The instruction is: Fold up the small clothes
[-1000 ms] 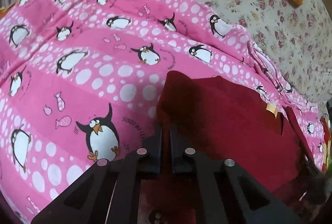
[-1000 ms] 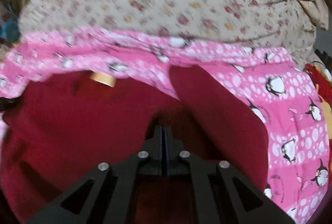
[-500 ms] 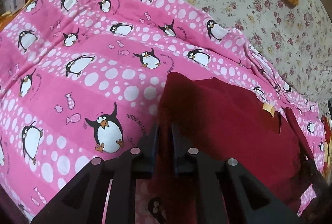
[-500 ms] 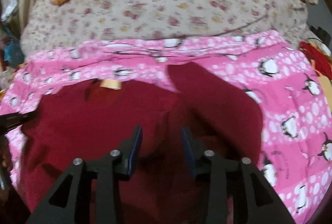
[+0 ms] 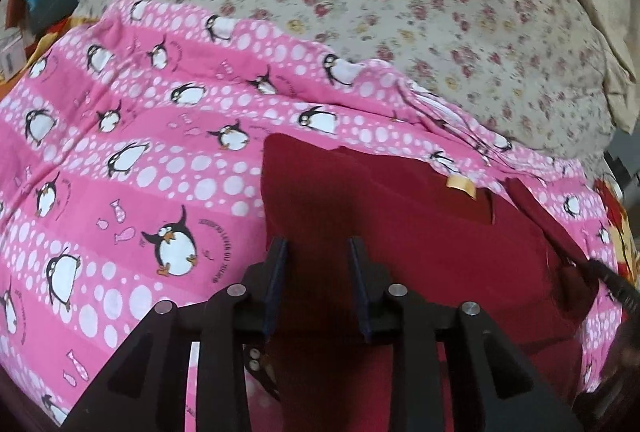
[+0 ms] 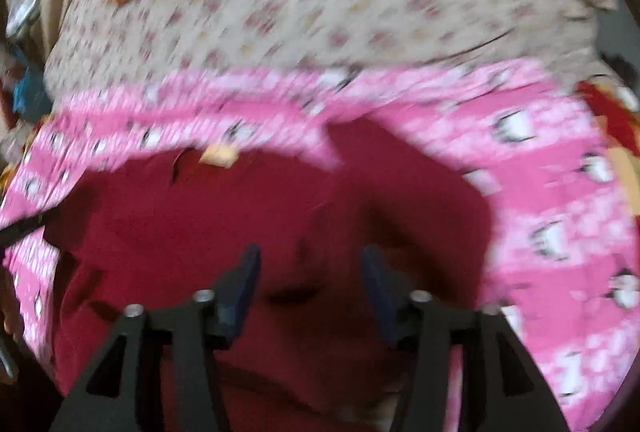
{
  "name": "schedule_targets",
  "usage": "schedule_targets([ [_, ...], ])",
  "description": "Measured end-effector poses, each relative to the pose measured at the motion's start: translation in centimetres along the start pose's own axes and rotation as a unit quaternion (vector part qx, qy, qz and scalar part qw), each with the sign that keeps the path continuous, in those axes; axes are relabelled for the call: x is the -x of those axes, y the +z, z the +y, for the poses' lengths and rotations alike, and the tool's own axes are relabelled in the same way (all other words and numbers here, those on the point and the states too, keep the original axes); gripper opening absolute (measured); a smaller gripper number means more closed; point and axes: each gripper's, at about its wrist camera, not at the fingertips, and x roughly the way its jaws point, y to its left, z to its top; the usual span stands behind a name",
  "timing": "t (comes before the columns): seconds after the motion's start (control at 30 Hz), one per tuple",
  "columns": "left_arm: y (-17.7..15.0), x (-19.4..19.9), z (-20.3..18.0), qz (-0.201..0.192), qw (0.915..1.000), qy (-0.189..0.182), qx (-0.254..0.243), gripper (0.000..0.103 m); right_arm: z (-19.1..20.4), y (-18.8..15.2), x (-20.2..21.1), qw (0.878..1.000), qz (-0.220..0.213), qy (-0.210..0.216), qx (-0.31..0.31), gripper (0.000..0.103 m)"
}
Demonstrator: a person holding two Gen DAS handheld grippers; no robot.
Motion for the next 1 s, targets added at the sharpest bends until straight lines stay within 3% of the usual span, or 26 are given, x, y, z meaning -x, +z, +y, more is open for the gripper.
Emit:
schedule_targets([
  [0.13, 0.2, 1.4, 0.1, -0.034, 0.9990, -0.022, 0.019, 0.009, -3.7, 1.2, 0.7, 0.999, -0.001, -0.031, -0.029, 0.066],
  [0.27, 0.6, 2.5, 0.3, -0.062, 0.9966, -0.044, 0.031, 0.011, -4.2, 2.1, -0.4, 0.999, 0.004, -0.033, -0.021, 0.066],
  [0.5, -0.2, -1.1, -0.9, 0.012, 0.9996, -0.024, 0.005, 0.011, 0.0, 3.8, -6.5, 0.998, 0.054, -0.028, 0.034, 0.066],
  [0.7, -0.5, -1.9, -1.7, 0.020, 0.9996, -0.010, -0.017, 0.011, 0.1, 4.4, -11.8, 0.992, 0.101, -0.063, 0.037, 0.063],
  [0.77, -0.4, -2.0, -1.7, 0.022, 0.9995, -0.009, -0.019, 0.011, -0.7, 4.5, -12.2, 0.994, 0.099, -0.048, 0.016, 0.042],
  [0.8, -0.4, -2.1, -1.7, 0.024, 0.9995, -0.009, -0.018, 0.011, -0.9, 4.5, -12.1, 0.995, 0.096, -0.038, 0.008, 0.036],
  [0.83, -0.4, -2.1, -1.7, 0.024, 0.9995, -0.009, -0.017, 0.011, -1.0, 4.6, -11.8, 0.995, 0.091, -0.031, 0.004, 0.024],
  [0.87, -0.3, -2.1, -1.7, 0.025, 0.9995, -0.009, -0.017, 0.011, -1.0, 4.6, -11.6, 0.996, 0.085, -0.035, 0.005, 0.006],
  [1.0, -0.3, -1.9, -1.6, 0.019, 0.9997, -0.012, -0.013, 0.011, -0.9, 4.7, -9.3, 0.998, 0.066, -0.022, 0.007, 0.004],
])
